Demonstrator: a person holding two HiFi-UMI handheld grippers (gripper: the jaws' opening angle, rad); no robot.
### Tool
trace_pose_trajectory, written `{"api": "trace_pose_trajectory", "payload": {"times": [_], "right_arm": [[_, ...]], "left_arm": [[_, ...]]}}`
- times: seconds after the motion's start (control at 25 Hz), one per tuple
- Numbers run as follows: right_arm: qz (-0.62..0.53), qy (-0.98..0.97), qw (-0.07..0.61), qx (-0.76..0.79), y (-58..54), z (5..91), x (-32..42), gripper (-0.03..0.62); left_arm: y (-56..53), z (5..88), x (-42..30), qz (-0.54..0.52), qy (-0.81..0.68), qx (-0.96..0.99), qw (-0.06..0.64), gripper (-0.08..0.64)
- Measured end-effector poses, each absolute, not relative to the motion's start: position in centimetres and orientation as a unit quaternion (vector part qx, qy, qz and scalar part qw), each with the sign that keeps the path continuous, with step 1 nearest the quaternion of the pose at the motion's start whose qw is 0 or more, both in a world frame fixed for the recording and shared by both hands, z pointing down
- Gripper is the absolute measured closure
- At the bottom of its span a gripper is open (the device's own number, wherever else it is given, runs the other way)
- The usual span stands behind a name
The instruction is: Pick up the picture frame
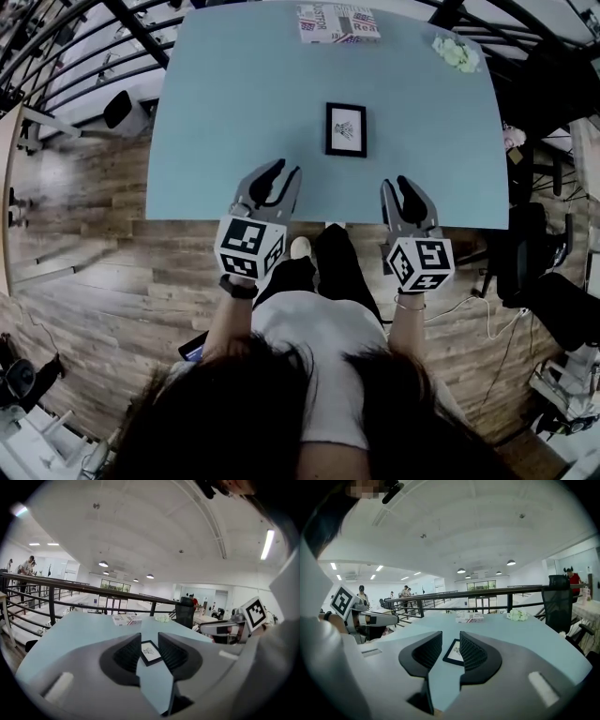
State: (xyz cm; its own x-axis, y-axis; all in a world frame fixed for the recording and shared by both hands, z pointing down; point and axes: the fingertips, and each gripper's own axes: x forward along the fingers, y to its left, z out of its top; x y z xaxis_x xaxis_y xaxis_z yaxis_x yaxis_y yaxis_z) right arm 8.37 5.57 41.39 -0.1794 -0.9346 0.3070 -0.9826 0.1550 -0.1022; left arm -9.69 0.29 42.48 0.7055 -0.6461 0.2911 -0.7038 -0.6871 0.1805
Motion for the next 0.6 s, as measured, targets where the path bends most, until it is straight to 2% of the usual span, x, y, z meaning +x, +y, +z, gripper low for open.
{"api": "trace_pose_trajectory", "payload": {"times": [0.6], "right_arm": [[0.141, -0.796, 0.088, 0.583, -5.8, 41.9, 13.7, 0.502]], "left_arm": [[-9.8, 42.6, -3.1, 0.102, -0.407, 0.896, 0.142, 0.440]]}}
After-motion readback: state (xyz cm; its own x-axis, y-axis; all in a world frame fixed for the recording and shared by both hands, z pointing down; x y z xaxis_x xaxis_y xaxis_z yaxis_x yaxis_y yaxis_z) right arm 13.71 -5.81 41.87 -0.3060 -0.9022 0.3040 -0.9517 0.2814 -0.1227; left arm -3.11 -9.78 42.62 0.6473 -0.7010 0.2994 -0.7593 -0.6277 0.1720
